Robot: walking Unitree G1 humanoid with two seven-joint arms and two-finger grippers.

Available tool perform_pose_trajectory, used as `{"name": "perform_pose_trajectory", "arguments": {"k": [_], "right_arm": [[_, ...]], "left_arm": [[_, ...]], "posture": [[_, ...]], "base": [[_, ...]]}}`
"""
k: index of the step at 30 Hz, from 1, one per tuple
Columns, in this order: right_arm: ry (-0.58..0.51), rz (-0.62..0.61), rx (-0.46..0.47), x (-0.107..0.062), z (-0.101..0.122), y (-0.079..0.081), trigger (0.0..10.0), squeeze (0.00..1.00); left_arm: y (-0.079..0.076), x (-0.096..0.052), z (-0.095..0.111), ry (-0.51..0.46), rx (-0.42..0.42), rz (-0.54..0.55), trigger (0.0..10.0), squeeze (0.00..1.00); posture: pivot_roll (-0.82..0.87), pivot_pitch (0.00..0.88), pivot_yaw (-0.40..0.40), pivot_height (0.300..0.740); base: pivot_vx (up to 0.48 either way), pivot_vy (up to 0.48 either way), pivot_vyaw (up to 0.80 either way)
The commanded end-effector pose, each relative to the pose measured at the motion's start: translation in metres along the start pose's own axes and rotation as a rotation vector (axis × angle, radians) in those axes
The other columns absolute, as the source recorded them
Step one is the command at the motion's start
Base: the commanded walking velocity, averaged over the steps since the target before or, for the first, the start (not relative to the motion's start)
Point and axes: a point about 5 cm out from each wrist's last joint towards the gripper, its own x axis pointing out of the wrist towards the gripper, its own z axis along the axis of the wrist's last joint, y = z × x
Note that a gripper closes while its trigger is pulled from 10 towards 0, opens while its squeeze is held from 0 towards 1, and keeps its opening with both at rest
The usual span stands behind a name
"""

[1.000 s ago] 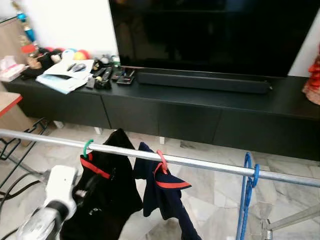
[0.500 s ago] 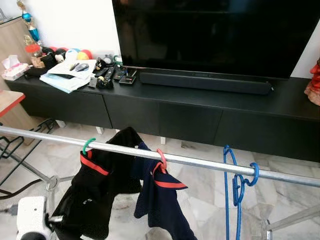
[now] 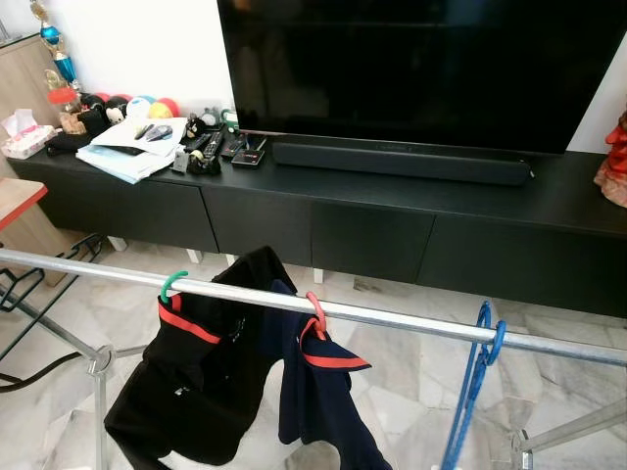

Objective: Hang hanger

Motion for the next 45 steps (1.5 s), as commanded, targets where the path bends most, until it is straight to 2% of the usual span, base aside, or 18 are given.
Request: {"name": "perform_pose_trajectory", "arguments": {"k": [1,4,5,8,11,20,28,39,45], "right_arm": [[0.024,-0.009,0.003,-0.001,-0.005,-0.008,10.0,0.0],[0.026,-0.01,0.0,-0.001,-0.007,-0.009,10.0,0.0],[0.028,-0.008,-0.001,-0.001,-0.008,-0.007,10.0,0.0],[0.03,-0.008,-0.004,-0.001,-0.01,-0.007,10.0,0.0],[0.04,-0.019,-0.006,-0.003,-0.016,-0.019,10.0,0.0],[0.045,-0.015,-0.01,-0.004,-0.02,-0.017,10.0,0.0],[0.047,0.003,-0.02,-0.004,-0.02,-0.005,10.0,0.0],[0.045,-0.007,-0.019,-0.004,-0.02,-0.009,10.0,0.0],[0.04,-0.013,-0.015,-0.003,-0.018,-0.012,10.0,0.0]], "left_arm": [[-0.009,0.002,-0.011,0.056,0.037,-0.021,10.0,0.0],[-0.019,0.007,-0.006,0.076,0.085,-0.034,10.0,0.0],[-0.027,0.011,0.001,0.055,0.071,-0.055,10.0,0.0],[-0.034,0.014,0.007,0.043,0.072,-0.075,10.0,0.0],[-0.047,0.018,0.015,0.038,0.131,-0.115,10.0,0.0],[-0.051,0.019,0.014,0.051,0.163,-0.135,10.0,0.0],[-0.048,0.013,-0.008,0.113,0.166,-0.125,10.0,0.0],[-0.047,0.012,-0.013,0.133,0.156,-0.118,10.0,0.0],[-0.049,0.012,-0.012,0.126,0.154,-0.124,10.0,0.0]], "posture": [[0.08,0.045,0.058,0.74],[0.07,0.039,0.059,0.74],[0.07,0.034,0.061,0.74],[0.07,0.031,0.059,0.74],[0.07,0.028,0.059,0.74],[0.06,0.012,0.068,0.74],[0.07,0.015,0.064,0.74],[0.07,0.036,0.058,0.74],[0.07,0.041,0.057,0.74]], "base": [[0.0,0.0,0.0],[0.0,0.0,0.0],[0.0,0.0,0.0],[0.0,0.0,0.0],[0.0,0.0,0.0],[0.0,0.406,0.0],[0.0,0.48,0.0],[0.0,0.476,0.0],[0.0,0.106,0.0]]}}
